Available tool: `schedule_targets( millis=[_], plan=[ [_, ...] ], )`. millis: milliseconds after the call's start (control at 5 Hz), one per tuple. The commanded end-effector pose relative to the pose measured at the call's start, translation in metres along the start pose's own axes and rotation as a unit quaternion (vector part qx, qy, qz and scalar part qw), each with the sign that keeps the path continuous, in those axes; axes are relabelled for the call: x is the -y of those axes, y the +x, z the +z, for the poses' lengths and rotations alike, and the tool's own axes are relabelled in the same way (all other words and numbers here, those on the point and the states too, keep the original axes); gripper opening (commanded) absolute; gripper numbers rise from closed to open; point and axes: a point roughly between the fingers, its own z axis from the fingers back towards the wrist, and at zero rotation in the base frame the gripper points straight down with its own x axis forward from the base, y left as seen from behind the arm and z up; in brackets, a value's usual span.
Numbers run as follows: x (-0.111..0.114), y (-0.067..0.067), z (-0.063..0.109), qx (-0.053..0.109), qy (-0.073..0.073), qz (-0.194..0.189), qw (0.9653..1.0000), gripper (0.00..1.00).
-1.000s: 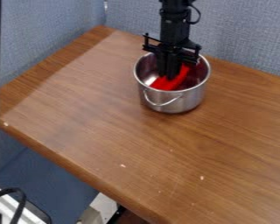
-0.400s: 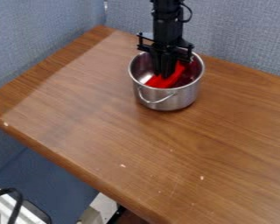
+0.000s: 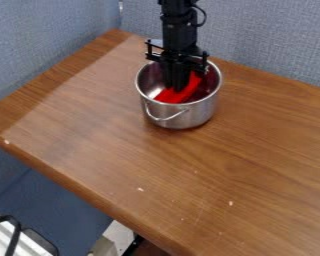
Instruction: Put the red object in the metal pot
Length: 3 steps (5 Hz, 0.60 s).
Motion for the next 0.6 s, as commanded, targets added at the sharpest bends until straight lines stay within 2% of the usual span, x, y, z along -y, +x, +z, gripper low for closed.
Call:
schedule_targets(
  millis=[0, 200, 400],
  plan=[
    [0.000, 0.003, 0.028, 0.035, 0.002, -0.018, 0.9992, 0.00],
    [0.008, 0.006, 0.033, 0.039, -0.002, -0.045, 0.9982, 0.00],
    [0.019, 0.003, 0.042, 0.046, -0.005, -0.041, 0.9981, 0.00]
  ],
)
